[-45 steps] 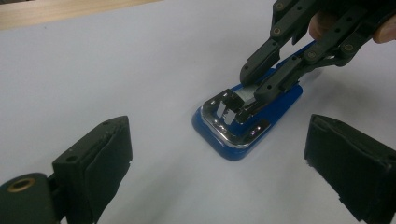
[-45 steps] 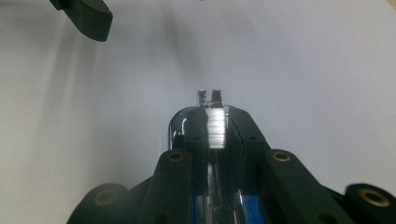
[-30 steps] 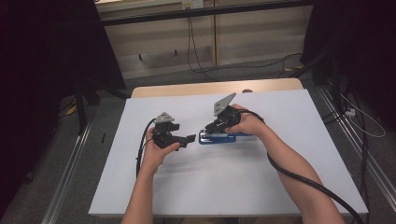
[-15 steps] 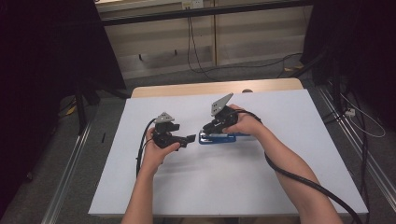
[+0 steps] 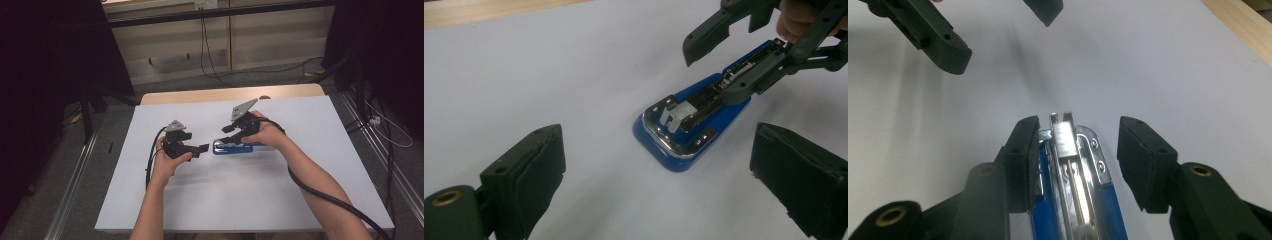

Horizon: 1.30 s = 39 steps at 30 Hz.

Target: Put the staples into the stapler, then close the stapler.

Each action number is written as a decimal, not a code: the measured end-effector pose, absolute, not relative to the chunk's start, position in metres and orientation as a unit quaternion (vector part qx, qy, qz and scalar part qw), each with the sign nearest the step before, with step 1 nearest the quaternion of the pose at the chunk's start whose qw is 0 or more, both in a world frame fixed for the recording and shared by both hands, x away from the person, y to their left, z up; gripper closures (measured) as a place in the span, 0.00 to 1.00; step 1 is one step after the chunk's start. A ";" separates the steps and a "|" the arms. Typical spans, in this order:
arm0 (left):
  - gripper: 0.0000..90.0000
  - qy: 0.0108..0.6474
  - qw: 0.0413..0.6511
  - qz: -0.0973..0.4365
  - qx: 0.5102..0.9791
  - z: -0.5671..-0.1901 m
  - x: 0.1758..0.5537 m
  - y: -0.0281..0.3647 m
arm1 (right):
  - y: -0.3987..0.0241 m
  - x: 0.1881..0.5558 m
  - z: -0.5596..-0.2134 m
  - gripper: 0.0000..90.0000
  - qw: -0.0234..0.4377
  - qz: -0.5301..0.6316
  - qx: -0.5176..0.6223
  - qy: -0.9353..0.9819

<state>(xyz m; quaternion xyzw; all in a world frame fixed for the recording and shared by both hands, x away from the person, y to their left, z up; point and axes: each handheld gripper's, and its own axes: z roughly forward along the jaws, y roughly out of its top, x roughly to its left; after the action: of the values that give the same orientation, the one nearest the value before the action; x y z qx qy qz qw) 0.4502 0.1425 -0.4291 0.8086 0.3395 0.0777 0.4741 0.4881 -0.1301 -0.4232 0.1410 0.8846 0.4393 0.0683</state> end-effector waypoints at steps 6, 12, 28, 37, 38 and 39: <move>0.09 0.336 0.475 0.078 0.809 -0.430 0.450 0.139 | -0.147 0.476 -0.420 0.48 0.078 0.444 0.182 0.874; 0.09 0.336 0.475 0.078 0.809 -0.430 0.450 0.138 | -0.163 0.462 -0.417 0.38 0.098 0.433 0.211 0.871; 0.09 0.332 0.483 0.079 0.806 -0.431 0.450 0.133 | -0.203 0.429 -0.418 0.23 0.147 0.414 0.282 0.853; 0.09 0.331 0.481 0.080 0.808 -0.431 0.450 0.134 | -0.217 0.410 -0.422 0.19 0.174 0.422 0.307 0.835; 0.09 0.333 0.479 0.080 0.808 -0.431 0.450 0.133 | -0.218 0.409 -0.422 0.19 0.178 0.422 0.308 0.834; 0.09 0.333 0.480 0.080 0.808 -0.432 0.450 0.133 | -0.220 0.407 -0.423 0.19 0.181 0.420 0.313 0.832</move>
<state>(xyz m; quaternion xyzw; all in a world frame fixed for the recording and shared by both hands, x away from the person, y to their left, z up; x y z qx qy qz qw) 0.4502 0.1333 -0.4316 0.8076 0.3328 0.0803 0.4802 0.4072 -0.2197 -0.4230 0.3127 0.8325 0.4202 0.1808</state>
